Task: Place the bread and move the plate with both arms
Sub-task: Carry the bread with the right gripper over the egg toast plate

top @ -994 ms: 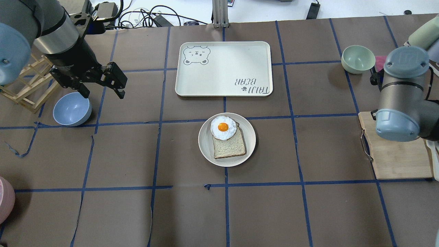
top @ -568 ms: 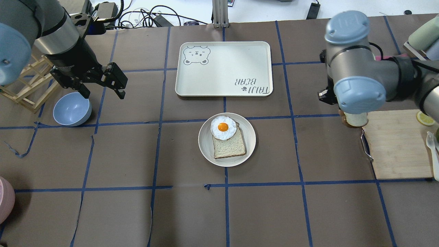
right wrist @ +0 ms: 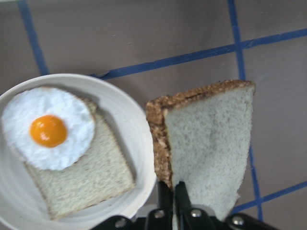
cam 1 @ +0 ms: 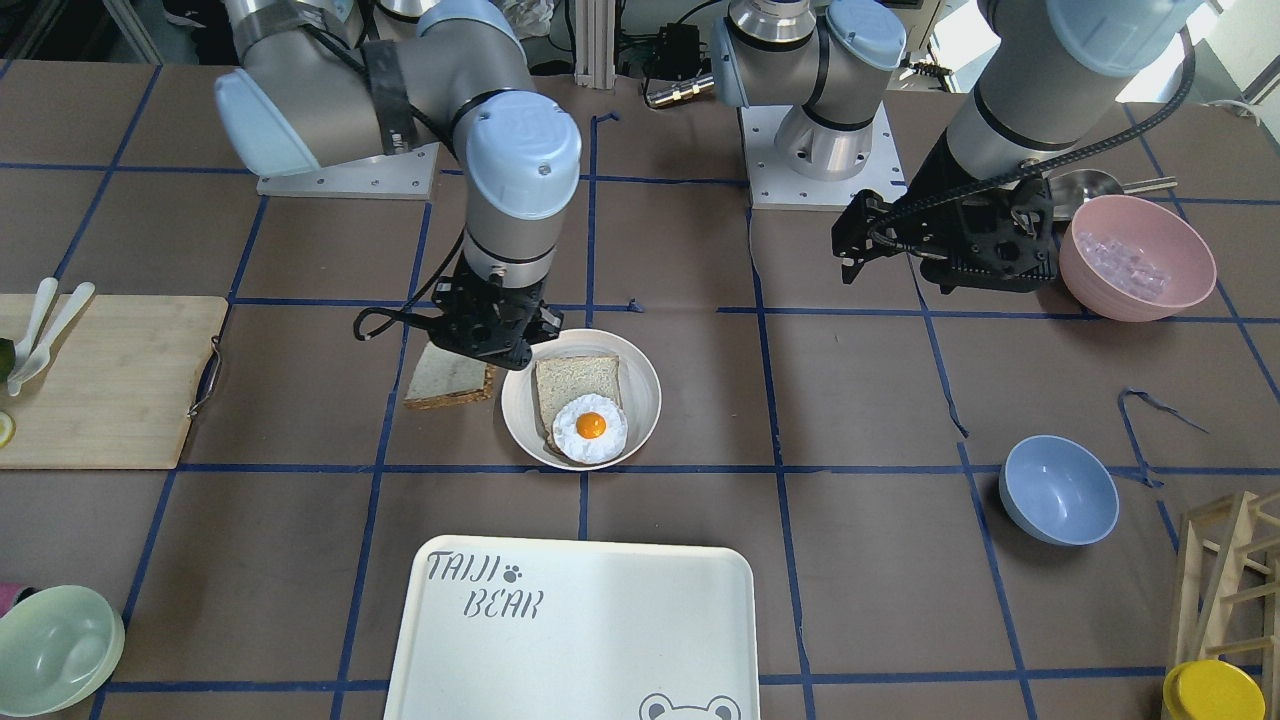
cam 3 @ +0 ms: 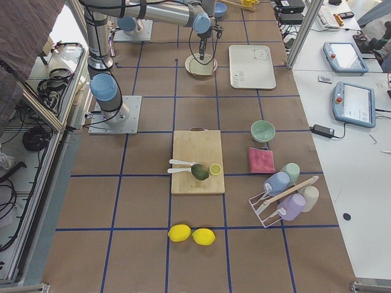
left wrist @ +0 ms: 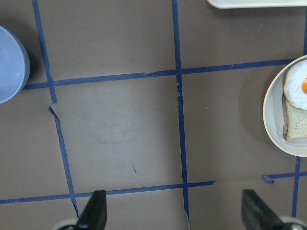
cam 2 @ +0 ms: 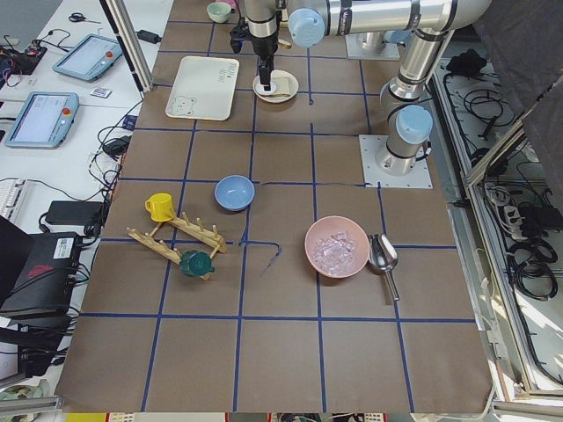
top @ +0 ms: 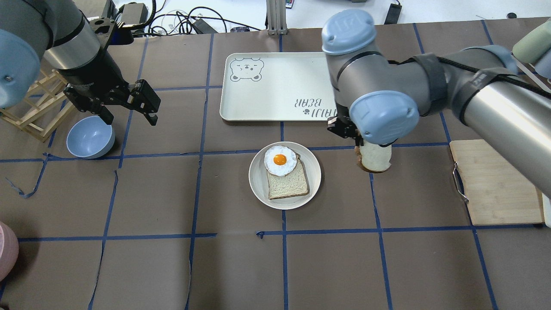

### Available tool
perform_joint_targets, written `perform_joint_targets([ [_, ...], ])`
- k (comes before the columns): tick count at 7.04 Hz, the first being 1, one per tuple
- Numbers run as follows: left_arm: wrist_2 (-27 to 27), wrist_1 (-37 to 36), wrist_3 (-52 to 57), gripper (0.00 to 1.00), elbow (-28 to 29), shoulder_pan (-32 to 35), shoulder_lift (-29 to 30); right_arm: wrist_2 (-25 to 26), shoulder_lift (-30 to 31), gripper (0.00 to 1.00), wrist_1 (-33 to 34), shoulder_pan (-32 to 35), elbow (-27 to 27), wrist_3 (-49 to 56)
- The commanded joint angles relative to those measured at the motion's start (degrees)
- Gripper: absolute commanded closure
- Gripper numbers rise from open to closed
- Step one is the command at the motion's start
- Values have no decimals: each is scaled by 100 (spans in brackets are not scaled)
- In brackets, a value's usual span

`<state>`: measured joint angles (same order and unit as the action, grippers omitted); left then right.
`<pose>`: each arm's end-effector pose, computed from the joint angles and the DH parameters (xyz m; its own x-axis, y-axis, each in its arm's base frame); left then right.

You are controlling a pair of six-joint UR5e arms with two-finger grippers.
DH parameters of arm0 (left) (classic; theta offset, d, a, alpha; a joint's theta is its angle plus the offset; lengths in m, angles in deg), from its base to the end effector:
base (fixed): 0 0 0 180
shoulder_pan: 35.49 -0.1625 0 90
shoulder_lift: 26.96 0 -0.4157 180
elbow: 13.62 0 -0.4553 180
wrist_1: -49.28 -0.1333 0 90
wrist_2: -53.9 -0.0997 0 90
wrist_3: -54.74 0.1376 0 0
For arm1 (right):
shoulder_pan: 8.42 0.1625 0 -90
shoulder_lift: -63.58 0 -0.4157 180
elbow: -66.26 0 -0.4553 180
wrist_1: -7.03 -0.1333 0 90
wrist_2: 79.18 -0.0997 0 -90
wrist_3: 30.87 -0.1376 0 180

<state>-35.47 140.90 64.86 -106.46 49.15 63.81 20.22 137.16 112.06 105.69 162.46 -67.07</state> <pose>-0.0832 -0.5569 0.4034 -0.9963 0.0813 0.0268 0.0833 0.9926 0.0878 0.3539 -0.5194 0.2384 -0.9587 0.1933 0.2087 0.1999 0.9798 0.0110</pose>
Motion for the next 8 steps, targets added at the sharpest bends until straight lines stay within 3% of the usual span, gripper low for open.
perform_joint_targets([
  [1,43,-22,-10,0,-59,0,-24,-26,-509,100,123,716,-486,-3],
  [3,7,-13,-2,0,-68,0,-50,-26,-713,100,430,736,-621,498],
  [8,-45,-5,77,0,-77,-35,-103,-35,-1029,100,607,736,-612,395],
])
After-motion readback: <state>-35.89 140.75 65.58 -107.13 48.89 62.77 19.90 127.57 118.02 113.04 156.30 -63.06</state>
